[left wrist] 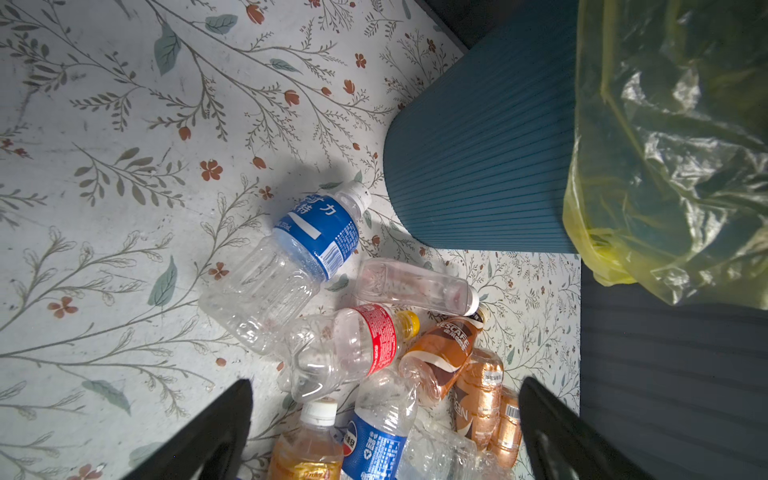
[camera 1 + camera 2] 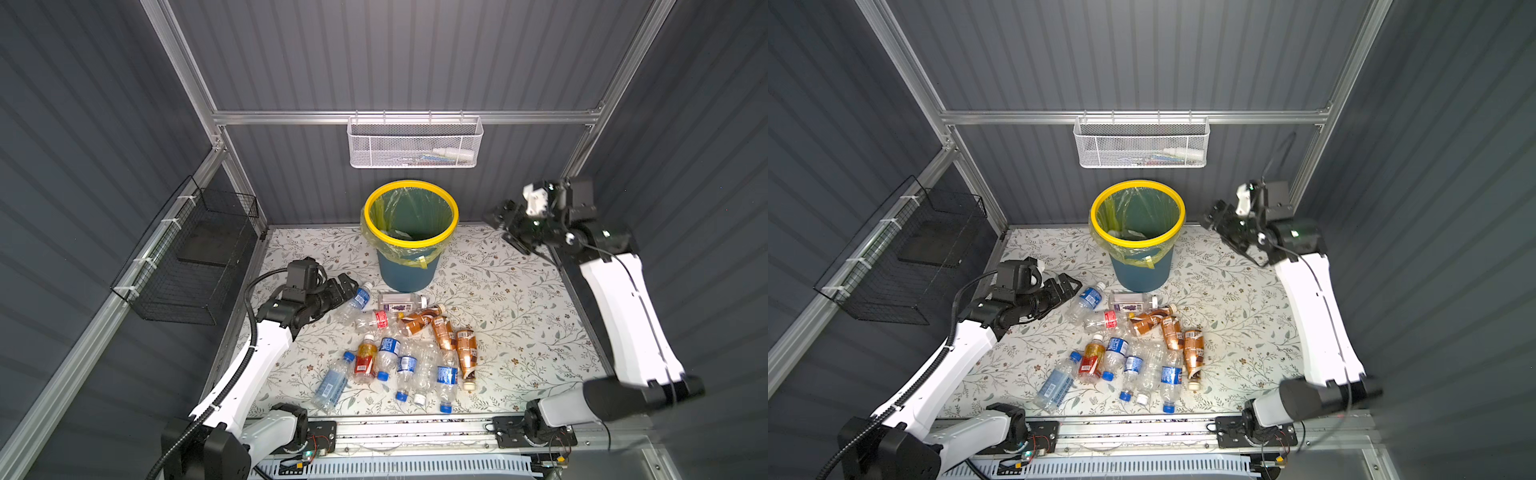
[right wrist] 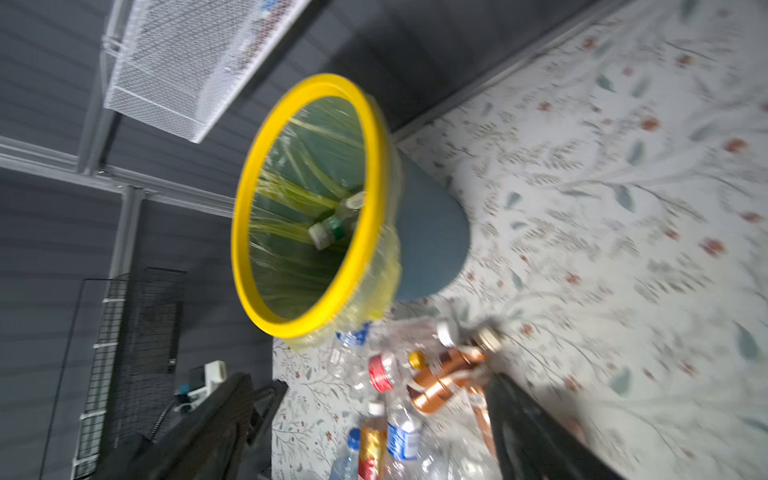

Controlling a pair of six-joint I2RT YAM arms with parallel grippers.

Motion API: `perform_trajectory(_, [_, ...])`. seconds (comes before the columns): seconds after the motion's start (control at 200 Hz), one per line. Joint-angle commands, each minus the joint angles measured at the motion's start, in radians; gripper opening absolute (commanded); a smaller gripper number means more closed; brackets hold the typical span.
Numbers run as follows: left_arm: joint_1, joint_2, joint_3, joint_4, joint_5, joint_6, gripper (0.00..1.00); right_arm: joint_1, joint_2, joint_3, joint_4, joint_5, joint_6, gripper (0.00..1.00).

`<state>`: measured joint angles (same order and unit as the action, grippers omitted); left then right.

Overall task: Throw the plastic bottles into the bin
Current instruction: 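Lift the tea bottle over the bin and release it with the right gripper, then lower the right gripper onto a Nescafe coffee bottle and grasp it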

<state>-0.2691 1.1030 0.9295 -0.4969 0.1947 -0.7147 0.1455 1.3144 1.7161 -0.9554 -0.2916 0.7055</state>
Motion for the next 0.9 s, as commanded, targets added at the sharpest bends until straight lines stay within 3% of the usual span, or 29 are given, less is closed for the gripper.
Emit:
perform_trajectory(0.0, [0.007,-0.019,-0.04,-0.054,-0.017,0.027,1.0,-0.047,-0.122,-0.297,0.102,0.01,-0.002,0.88])
perform_trajectory(0.13, [0.007,-0.024,-0.058,-0.095,-0.035,0.045,1.0,-0.049,-0.238,-0.601,0.142,-0.019,-0.003,0.87])
perform_trajectory(0.29, [0.005,-0.031,-0.083,-0.131,-0.051,0.052,1.0,0.002,-0.289,-0.822,0.192,-0.065,0.018,0.85])
perform_trajectory(0.58, [0.005,-0.024,-0.112,-0.117,-0.046,0.043,1.0,0.155,-0.271,-0.993,0.276,-0.06,0.098,0.84])
perform_trajectory(0.896, [0.005,-0.023,-0.118,-0.106,-0.036,0.045,1.0,0.21,-0.156,-1.079,0.389,-0.06,0.119,0.82])
